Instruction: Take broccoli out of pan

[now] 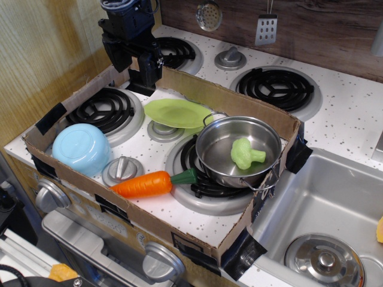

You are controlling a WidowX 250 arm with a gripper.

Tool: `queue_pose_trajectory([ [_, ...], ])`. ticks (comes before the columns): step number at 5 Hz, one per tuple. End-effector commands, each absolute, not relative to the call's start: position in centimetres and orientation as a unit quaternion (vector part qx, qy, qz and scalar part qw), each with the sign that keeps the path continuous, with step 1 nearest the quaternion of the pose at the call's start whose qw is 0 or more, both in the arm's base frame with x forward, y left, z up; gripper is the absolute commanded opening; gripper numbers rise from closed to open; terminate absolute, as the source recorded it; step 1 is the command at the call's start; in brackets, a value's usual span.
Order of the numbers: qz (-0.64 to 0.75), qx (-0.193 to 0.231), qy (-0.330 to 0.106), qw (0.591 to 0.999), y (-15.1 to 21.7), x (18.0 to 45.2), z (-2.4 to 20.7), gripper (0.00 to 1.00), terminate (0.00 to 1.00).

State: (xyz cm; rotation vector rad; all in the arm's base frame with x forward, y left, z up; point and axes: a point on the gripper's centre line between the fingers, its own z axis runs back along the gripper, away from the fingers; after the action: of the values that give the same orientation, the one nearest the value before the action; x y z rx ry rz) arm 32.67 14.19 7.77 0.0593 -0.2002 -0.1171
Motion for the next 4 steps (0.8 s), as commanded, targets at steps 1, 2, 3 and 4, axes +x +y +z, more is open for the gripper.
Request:
queue_pose_trajectory([
  [1, -0.058, 0.03, -0.1, 0.993, 14.2, 32.7, 7.8, 1.0, 0.0],
  [2, -0.023, 0.047, -0.096, 0.994, 13.3, 32.8, 9.4, 1.0, 0.0],
  [3, 0.076, 0.051, -0.089, 0.992, 11.5, 32.7, 11.1, 1.0, 0.0],
  [4, 0.203, 0.02, -0.084, 0.975, 8.8, 32.3, 11.3, 1.0, 0.0],
])
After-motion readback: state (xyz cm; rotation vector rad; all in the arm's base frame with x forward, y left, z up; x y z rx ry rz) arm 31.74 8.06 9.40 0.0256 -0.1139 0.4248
